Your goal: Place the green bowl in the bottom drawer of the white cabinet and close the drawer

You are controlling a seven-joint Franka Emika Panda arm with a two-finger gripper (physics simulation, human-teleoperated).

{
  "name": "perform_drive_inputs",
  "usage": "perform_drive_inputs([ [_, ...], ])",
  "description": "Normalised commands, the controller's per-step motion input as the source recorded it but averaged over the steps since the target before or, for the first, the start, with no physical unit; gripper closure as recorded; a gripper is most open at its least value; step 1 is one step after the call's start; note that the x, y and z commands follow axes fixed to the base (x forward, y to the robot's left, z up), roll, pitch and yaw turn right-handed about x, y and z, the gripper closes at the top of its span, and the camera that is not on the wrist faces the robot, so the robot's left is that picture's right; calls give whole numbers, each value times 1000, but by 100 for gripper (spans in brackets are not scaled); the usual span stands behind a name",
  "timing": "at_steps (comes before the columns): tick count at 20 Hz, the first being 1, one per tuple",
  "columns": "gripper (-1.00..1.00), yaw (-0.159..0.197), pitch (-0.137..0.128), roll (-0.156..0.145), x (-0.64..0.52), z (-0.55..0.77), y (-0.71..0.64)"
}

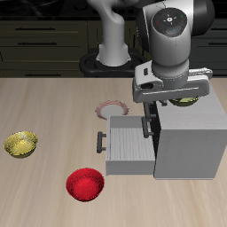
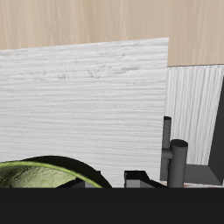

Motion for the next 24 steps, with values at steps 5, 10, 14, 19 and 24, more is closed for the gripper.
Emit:
perform_drive_inputs([
  [5,100,-5,-45,8,-97,185,-36],
  [10,100,40,-71,20,-251,199,-23],
  [14,100,55,-70,19,-385,186,-140],
  [19,100,15,-42,-30,-226,176,-287],
  [24,100,30,-75,-69,-315,289,-557],
])
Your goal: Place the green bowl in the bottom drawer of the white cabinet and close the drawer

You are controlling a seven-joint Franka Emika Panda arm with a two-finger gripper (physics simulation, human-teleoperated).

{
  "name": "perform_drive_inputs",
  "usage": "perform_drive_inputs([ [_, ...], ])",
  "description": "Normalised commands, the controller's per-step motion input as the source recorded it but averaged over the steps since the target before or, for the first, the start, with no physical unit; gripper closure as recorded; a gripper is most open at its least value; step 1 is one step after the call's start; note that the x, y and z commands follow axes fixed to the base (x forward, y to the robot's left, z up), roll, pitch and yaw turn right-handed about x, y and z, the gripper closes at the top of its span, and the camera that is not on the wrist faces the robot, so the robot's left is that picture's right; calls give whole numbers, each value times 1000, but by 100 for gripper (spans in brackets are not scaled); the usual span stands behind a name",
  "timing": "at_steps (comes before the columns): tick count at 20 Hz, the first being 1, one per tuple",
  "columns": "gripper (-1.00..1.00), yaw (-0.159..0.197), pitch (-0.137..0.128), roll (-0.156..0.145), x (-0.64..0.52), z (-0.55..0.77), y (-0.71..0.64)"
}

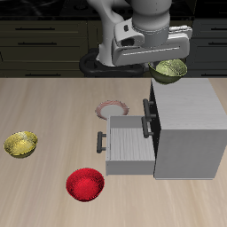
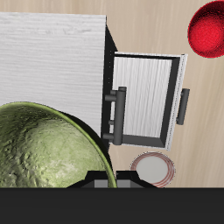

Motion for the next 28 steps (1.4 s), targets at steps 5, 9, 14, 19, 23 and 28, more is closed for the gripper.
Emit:
perform_drive_inputs([
  [5,100,14,-44,-62,-199,133,-496],
  [9,100,34,-29,-92,-254,38,-670],
  [14,100,6,-12,24,-99,-13,-206],
  [19,100,-9,-21,37,-50,-27,-149],
  [23,100,17,-10,-13,20,-142,-253],
  [28,100,-11,-1,-13,71,-138,-127],
])
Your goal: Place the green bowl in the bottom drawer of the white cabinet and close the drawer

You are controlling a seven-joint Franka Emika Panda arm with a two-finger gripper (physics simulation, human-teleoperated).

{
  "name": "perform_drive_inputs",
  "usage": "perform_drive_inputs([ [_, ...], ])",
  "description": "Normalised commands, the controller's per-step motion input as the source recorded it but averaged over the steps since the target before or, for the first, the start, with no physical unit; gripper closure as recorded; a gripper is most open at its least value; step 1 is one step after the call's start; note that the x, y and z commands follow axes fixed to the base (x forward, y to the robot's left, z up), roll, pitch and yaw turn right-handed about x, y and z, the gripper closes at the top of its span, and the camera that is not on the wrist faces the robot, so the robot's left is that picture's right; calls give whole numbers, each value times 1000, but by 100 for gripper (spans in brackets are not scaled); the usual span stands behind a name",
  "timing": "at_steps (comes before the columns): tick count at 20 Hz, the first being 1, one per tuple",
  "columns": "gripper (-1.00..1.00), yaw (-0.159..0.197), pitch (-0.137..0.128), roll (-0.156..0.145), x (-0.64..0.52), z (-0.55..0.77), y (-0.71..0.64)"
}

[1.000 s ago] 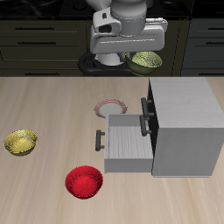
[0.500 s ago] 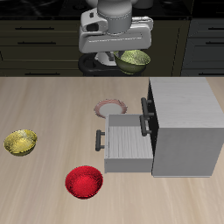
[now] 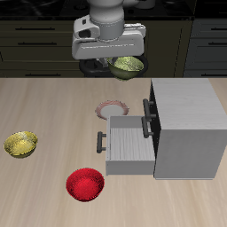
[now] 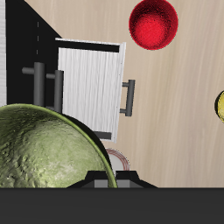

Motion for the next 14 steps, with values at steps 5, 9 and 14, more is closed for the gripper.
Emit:
perform_drive_inputs([
  [5,100,13,-41,-17,49,-37,-193],
  [9,100,14,-56,-62,29,55,-385],
  [14,100,4,9,-51,57,-93,-230],
])
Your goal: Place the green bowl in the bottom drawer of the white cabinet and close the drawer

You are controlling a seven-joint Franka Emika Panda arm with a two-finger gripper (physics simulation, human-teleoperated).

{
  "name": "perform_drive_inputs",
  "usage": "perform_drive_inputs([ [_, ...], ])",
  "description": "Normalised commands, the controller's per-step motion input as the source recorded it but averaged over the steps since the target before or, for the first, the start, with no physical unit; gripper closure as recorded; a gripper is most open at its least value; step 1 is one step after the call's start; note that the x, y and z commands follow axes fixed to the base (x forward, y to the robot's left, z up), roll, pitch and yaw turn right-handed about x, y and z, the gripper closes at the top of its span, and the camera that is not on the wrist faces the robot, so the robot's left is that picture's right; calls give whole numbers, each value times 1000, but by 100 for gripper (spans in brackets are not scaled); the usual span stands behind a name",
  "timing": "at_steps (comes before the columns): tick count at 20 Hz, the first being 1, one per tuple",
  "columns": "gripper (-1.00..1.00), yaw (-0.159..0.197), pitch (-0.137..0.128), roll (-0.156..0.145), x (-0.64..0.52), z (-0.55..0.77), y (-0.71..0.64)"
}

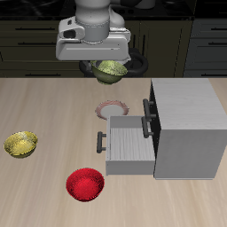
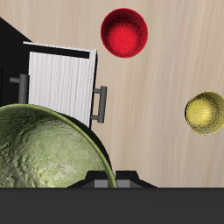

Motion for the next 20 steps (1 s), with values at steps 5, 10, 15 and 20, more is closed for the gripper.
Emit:
perform_drive_inputs([
  [5,100,19,33,-23,97,-310,-178],
  [10,100,25,15,-8,82,-240,6],
  [15,100,7,35,5,103,-290,42],
  [20,100,10,26,14,73,-243,84],
])
